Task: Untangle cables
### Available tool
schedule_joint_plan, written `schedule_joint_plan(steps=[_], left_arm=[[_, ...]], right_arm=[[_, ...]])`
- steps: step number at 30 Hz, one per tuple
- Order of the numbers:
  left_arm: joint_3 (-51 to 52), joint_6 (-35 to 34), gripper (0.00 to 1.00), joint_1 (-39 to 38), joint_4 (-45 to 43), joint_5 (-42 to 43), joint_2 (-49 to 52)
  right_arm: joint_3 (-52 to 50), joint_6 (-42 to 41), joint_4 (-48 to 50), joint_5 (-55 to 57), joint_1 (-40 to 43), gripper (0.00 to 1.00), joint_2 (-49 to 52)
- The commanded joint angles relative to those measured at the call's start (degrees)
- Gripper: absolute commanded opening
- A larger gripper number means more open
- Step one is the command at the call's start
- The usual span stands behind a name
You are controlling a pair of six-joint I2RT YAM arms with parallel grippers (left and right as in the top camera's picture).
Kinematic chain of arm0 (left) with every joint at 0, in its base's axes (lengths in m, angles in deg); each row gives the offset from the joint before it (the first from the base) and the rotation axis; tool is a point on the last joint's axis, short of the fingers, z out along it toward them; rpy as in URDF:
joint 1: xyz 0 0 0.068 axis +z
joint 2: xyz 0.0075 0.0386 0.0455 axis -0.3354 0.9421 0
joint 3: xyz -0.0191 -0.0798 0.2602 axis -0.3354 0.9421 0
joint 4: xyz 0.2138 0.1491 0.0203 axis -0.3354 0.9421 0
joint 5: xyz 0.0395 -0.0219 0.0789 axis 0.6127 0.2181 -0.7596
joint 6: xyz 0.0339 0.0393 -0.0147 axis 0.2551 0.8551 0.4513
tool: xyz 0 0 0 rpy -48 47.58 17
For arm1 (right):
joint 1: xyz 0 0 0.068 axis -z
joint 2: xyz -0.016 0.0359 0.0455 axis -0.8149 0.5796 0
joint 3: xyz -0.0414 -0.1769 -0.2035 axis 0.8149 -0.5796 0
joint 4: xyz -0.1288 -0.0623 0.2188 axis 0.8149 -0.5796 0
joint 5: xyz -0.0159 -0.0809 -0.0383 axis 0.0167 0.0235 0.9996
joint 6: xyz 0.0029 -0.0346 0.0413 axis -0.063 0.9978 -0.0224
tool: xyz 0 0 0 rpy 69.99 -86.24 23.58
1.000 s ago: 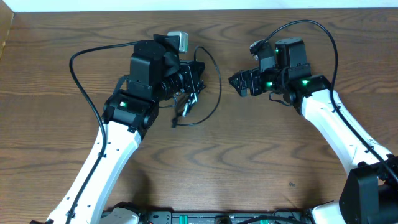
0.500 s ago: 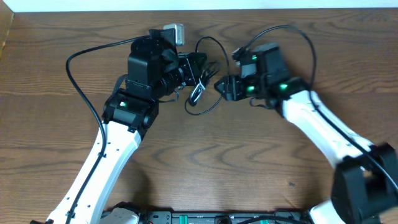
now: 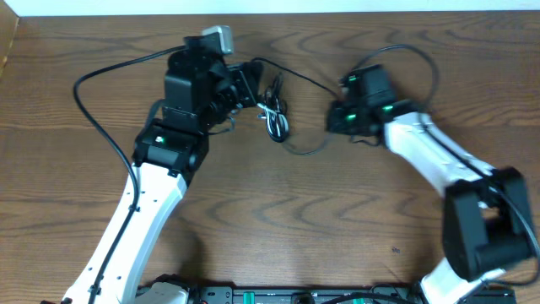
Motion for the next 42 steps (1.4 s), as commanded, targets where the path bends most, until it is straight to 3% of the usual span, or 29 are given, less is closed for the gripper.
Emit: schedule_joint_plan(steps=[1,4,10,16,22,29,30,32,34,35,39,42], left_arm=[[-1.22,-0.26,0.08,4.74,-0.61,-6.51,-0.70],[-1.22,-0.28,0.08,8.68,0.07,-6.49,-0.70],[-1.20,-0.26,0.08,12.35,5.25,-6.45,-0.66],[-1.16,2.08,0.08,12.37,10.32,-4.85,-0.59],[-1.16,2.10,0.08,11.96,11.85,2.12,-0.31],[-0.50,2.12,0.09,4.74,14.51,3.69,2.23],[-0.50,2.10,0.13,3.69,14.53,3.69,2.86],[-0.50,2.10,0.34,1.42,14.47,3.67,4.63],[-0.50,2.12,0.75,-0.55,14.47,3.48,6.88],[-0.50,2.62,0.82,-1.01,14.45,3.48,7.76],[-0.50,9.40,0.94,-1.09,14.47,3.43,9.75],[-0.52,12.81,0.95,-0.22,14.49,2.75,9.68]], right_arm=[[0.59,1.95,-5.62,10.91,6.80,0.01,-4.37],[0.59,1.97,-12.09,18.36,10.51,0.01,-4.79],[0.57,2.43,-17.42,23.02,14.71,0.01,-4.55],[0.59,5.40,-16.24,22.77,15.78,0.01,-4.55],[2.16,7.91,-15.54,18.12,16.55,0.01,-4.57],[3.87,8.79,-16.00,10.03,17.97,0.01,-4.57],[3.87,8.79,-16.22,10.01,17.97,0.01,-4.57],[3.87,8.79,-17.05,10.03,17.97,0.01,-4.57],[3.87,8.76,-18.34,10.36,18.01,0.02,-4.57],[3.87,8.74,-18.91,10.49,18.03,0.02,-4.57],[3.87,5.14,-22.08,14.03,19.23,0.02,-4.57],[3.87,5.07,-24.02,14.01,21.20,0.02,-4.57]])
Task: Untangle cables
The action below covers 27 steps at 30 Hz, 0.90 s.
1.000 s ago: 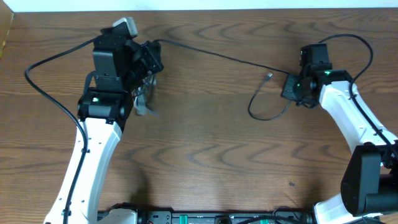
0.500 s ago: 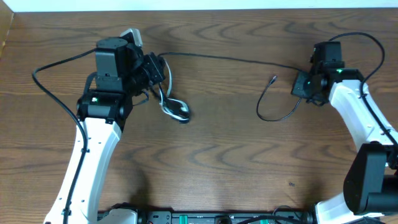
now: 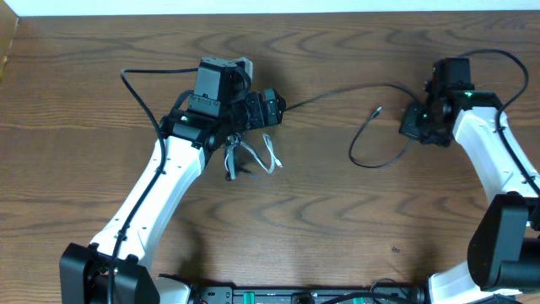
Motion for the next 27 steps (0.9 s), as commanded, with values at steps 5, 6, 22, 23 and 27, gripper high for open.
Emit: schedule_joint_plan(steps=[5,6,22,23,27], left_arm=[[-0.55,6.60,0.95,4.00,0.37,-0.70,-0.61],[-0.55,6.67,0.95,4.37,0.59,-0.72,-0.61],[-0.52,11.80,0.89,-5.25,7.61,-0.94,6.19],[-0.52,10.95,0.88,-6.54,7.26,-3.02,7.76],[-0.52,8.87,0.82,-10.21,5.31,-6.82,13.05]], right_arm=[[1.07,2.05,-1.99,-1.57,3.45,0.13,0.57],[1.07,4.11,-1.64,-3.45,3.45,0.20,0.57],[1.16,7.39,2.43,-12.22,3.43,0.74,0.57],[1.16,7.39,2.43,-12.20,3.43,0.75,0.57],[1.16,7.41,2.47,-12.20,3.43,0.77,0.57]])
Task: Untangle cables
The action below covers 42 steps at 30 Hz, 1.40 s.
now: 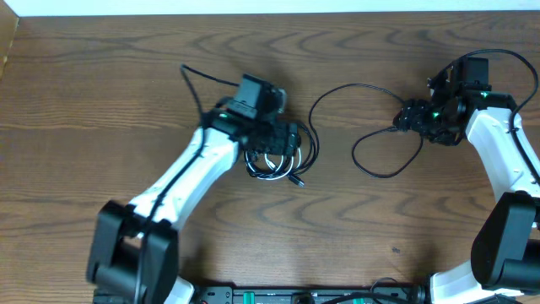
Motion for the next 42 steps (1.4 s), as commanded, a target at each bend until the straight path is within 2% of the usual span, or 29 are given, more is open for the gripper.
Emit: schedule_joint_plan(steps=[1,2,5,9,22,24,25,26,30,37,42], left_arm=[[-0.52,-2.12,0.79,-2.89,-1.60,-6.43,4.28],[-0.52,-3.72,0.75,-3.85,-2.12,-10.08,5.81],[-0.52,-5.31,0.68,-5.03,-3.15,-13.79,7.72],[-0.52,-5.31,0.59,-6.29,-4.35,-13.77,9.40],[-0.52,-5.33,0.39,-7.80,-4.48,-14.16,15.34],[-0.52,-5.29,0.27,-7.80,-4.55,-14.19,15.43],[-0.70,-5.29,0.13,-7.72,-4.72,-14.19,15.26],[-1.11,-5.29,0.08,-7.45,-4.61,-14.16,14.99],[-4.52,-5.27,0.07,-5.79,-1.92,-11.58,11.04],[-11.28,-6.88,0.07,1.95,-1.01,9.84,-3.61],[-11.26,-8.13,0.07,5.11,-0.94,13.64,-7.02]], right_arm=[[1.11,-0.02,0.17,-0.72,-0.17,0.77,0.57],[1.11,-0.04,0.22,-0.72,-0.17,0.77,0.57],[1.11,-0.04,0.22,-0.72,-0.17,0.77,0.57],[1.09,-0.04,0.22,-0.72,-0.17,0.77,0.57],[1.07,-0.02,0.26,-0.72,-2.01,0.77,0.57],[1.07,-0.02,0.28,-0.72,-2.47,0.77,0.57],[1.07,-0.02,0.33,-0.72,-2.73,0.77,0.57],[1.07,-0.04,0.48,-0.76,-2.93,0.77,0.57],[1.07,1.16,2.16,-4.72,-3.74,0.76,0.57],[1.07,3.61,11.63,-22.77,-8.46,0.69,0.57],[1.07,-1.20,18.16,-26.05,-13.77,0.68,0.57]])
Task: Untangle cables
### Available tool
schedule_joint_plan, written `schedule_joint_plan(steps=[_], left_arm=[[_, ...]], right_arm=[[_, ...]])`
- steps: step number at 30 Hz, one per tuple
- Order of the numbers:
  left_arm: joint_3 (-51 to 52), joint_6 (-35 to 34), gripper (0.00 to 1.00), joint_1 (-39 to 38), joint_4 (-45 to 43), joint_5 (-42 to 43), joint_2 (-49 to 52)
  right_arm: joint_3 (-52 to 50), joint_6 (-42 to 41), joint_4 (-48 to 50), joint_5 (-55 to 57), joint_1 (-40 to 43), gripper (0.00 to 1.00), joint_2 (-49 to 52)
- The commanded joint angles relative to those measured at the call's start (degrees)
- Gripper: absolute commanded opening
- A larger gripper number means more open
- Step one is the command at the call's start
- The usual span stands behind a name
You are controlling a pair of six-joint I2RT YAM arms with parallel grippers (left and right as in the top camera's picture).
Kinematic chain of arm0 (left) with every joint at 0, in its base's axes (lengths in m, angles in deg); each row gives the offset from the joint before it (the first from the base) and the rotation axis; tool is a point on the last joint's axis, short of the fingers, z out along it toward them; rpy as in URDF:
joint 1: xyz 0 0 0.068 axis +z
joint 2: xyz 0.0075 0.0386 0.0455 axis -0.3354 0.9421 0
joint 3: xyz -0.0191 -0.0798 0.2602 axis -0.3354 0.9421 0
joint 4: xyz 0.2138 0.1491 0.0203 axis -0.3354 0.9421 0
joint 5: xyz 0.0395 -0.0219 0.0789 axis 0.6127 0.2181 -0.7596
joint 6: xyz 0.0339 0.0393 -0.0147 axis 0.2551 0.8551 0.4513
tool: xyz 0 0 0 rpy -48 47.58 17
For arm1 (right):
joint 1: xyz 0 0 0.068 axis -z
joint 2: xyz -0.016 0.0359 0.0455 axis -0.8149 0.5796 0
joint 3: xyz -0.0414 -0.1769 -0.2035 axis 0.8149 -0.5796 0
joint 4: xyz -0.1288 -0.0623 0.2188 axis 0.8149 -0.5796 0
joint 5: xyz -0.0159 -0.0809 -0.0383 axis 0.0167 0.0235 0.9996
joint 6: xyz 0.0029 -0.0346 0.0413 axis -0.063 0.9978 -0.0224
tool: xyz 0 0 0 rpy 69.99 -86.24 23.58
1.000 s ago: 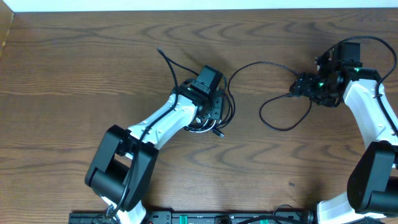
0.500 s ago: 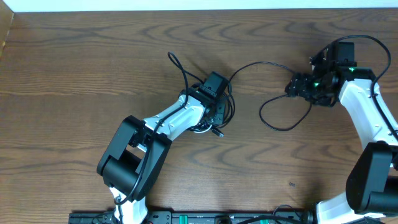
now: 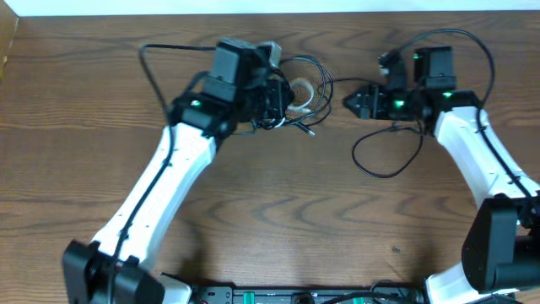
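Note:
A bundle of white cable loops point(image 3: 300, 93) mixed with thin black cable point(image 3: 314, 78) lies at the upper middle of the table. My left gripper point(image 3: 285, 100) is on the bundle's left side and looks shut on it, its fingertips hidden among the loops. My right gripper point(image 3: 353, 103) points left, a short gap to the right of the bundle. Its jaws look drawn together to a point on the black cable. A loose loop of black cable point(image 3: 386, 160) lies on the wood just below the right gripper and runs up under it.
The brown wooden table point(image 3: 278, 219) fills the view. A black lead point(image 3: 150, 59) arches off my left arm at the upper left, and another lead point(image 3: 483, 46) curls over my right arm. A white wall edge runs along the far side.
My left gripper has moved up and slightly right with the white bundle, from mid-table to the upper middle. My right gripper has moved left and now points at the bundle. The black loop stays below it.
Both grippers were close together at a tangle at the upper middle. Then they stood far apart, the white cable under the left and black cable trailing toward the right. The left then carried the white loops to mid-table, and now both meet again at the upper middle.

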Motion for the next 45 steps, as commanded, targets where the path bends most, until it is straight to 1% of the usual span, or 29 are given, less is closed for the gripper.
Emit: schedule_joint_plan(steps=[1,4,8,16,18,21,24,26,29,31,34,36,37,38,39,40,41,43,45], left_arm=[[0.02,-0.94,0.07,1.38,0.24,5.55,0.00],[0.02,-0.92,0.07,1.40,-0.17,5.20,0.00],[0.02,-0.94,0.08,2.64,-0.22,2.82,0.00],[0.02,-0.92,0.08,4.26,0.37,-1.36,0.00],[0.07,-0.90,0.08,4.26,0.46,-1.92,0.00],[0.07,-0.90,0.07,4.26,0.48,-3.52,0.00],[0.07,-0.94,0.07,4.26,0.46,-3.87,0.00],[0.07,-0.94,0.07,4.26,0.46,-3.87,0.00],[0.07,-0.94,0.07,4.26,0.46,-3.91,0.00],[0.07,-0.92,0.07,4.26,0.46,-4.52,0.00],[0.07,-0.92,0.07,4.26,0.46,-4.57,0.00],[0.07,-0.90,0.07,4.26,0.48,-5.29,0.00],[0.07,-0.92,0.07,4.26,0.50,-5.62,0.00],[0.07,-0.92,0.07,4.26,0.61,-6.34,0.00],[0.07,-0.92,0.07,4.26,0.94,-7.34,0.00],[0.07,-0.90,0.08,4.26,1.27,-8.31,0.00],[0.09,-0.90,0.07,4.26,1.79,-9.70,0.00],[0.09,-0.90,0.07,4.26,2.38,-10.95,0.02],[0.09,-0.90,0.07,4.26,2.45,-10.95,0.02]], right_arm=[[0.85,-4.28,4.02,-6.40,-3.87,0.68,0.52],[0.87,-5.40,7.37,-10.84,-5.53,0.70,0.52],[0.87,-6.23,7.93,-13.73,-5.66,0.73,0.52],[0.87,-6.64,5.49,-8.94,-5.73,0.73,0.52],[0.87,-6.64,5.88,-9.22,-5.92,0.76,0.52],[0.87,-6.60,8.44,-12.72,-6.40,0.83,0.52],[0.87,-7.06,13.14,-16.46,-7.50,0.84,0.52],[0.87,-7.87,14.73,-16.13,-8.55,0.84,0.55],[0.87,-9.77,16.15,-13.31,-11.52,0.82,0.55],[0.87,-13.00,15.15,-8.59,-12.81,0.77,0.55],[0.87,-18.23,9.77,0.98,-13.20,0.73,0.55],[0.87,-19.28,5.51,5.88,-12.96,0.72,0.55],[0.87,-18.84,4.33,6.16,-12.66,0.71,0.55],[0.87,-16.96,4.68,4.00,-12.46,0.68,0.52],[0.87,-12.79,6.16,-0.74,-12.39,0.67,0.46],[0.87,-9.05,7.98,-6.23,-12.39,0.68,0.35],[0.87,-7.69,9.09,-9.07,-12.41,0.70,0.22],[0.87,-7.67,10.05,-9.84,-12.48,0.75,0.20],[0.87,-7.67,10.32,-9.84,-12.59,0.76,0.22]])
